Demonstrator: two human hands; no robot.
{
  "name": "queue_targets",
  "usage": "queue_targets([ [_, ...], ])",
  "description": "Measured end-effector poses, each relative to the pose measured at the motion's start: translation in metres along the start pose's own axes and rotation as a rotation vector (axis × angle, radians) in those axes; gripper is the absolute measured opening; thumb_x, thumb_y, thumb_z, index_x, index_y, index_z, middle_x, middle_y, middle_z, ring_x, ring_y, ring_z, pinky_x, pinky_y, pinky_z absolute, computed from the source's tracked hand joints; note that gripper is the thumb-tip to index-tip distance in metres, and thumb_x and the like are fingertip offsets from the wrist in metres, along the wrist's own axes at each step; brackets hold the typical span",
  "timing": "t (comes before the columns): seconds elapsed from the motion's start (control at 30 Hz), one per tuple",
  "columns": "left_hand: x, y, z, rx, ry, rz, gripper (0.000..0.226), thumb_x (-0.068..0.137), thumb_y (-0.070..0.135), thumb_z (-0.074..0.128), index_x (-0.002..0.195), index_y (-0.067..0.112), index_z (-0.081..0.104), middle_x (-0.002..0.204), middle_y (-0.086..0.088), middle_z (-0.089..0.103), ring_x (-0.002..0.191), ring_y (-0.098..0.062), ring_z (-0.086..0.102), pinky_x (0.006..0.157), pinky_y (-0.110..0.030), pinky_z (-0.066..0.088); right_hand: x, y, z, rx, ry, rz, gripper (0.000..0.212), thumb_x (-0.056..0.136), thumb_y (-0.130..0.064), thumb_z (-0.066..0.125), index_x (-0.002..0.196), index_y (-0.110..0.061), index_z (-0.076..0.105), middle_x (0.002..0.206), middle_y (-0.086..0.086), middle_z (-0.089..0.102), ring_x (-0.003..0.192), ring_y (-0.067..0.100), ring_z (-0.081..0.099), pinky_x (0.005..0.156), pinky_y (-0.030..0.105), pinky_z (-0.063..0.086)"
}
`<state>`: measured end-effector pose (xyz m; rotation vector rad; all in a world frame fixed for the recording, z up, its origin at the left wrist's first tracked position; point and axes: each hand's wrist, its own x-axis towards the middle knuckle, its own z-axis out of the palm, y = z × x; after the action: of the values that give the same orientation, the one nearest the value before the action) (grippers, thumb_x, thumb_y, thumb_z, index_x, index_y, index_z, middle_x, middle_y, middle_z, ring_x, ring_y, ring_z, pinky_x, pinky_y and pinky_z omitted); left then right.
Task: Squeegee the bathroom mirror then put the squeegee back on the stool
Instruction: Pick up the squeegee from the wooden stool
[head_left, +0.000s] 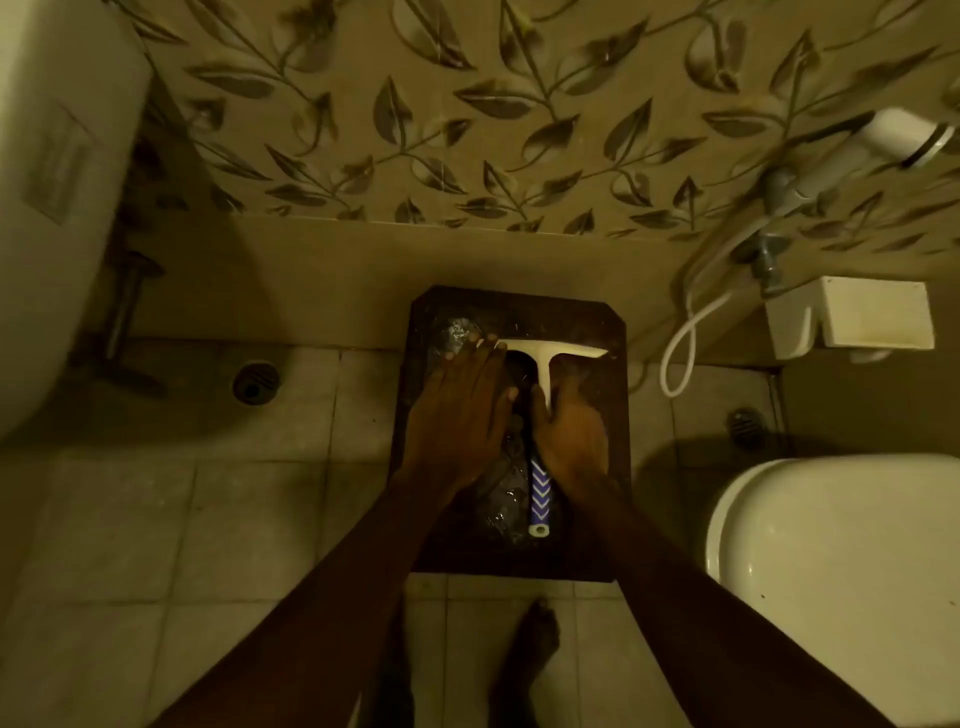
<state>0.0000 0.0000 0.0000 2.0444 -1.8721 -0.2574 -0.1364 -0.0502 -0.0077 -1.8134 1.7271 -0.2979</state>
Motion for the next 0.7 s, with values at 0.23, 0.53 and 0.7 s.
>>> queue_targets([
  [0.23,0.002,0.009,-0.065,-0.11,0.041,0.037,0.046,0.1,0.035,0.033,0.131,0.009,0.053,0.127,-0.009,0.06,0.118,-0.026,0.056,0.101,-0.037,0.04,-0.017,-0.043,-0.033,0.224,0.126,0.021,0.029,0.096,-0.047,0.04,0.101,-0.02,0.048,0.086,0.002,0.064,0.077,0.024,0.064,0.07,0.043,0.053],
  [0.53,-0.026,0.025,-0.219,-0.201,0.18,0.108,0.04,0.098,0.032,0.043,0.122,0.004,0.06,0.115,-0.012,0.065,0.105,-0.026,0.06,0.09,-0.034,0.044,-0.107,-0.159,-0.117,0.376,0.346,-0.097,0.026,0.093,-0.049,0.044,0.101,-0.027,0.054,0.077,-0.015,0.06,0.077,0.011,0.062,0.067,0.037,0.052],
  [0.7,-0.065,0.025,-0.285,-0.175,0.285,0.139,0.04,0.099,0.036,0.036,0.121,0.01,0.057,0.114,-0.007,0.064,0.103,-0.02,0.058,0.088,-0.034,0.046,-0.165,-0.213,-0.14,0.432,0.442,-0.13,0.02,0.093,-0.047,0.048,0.095,-0.029,0.055,0.072,-0.019,0.058,0.068,-0.001,0.058,0.06,0.026,0.048],
])
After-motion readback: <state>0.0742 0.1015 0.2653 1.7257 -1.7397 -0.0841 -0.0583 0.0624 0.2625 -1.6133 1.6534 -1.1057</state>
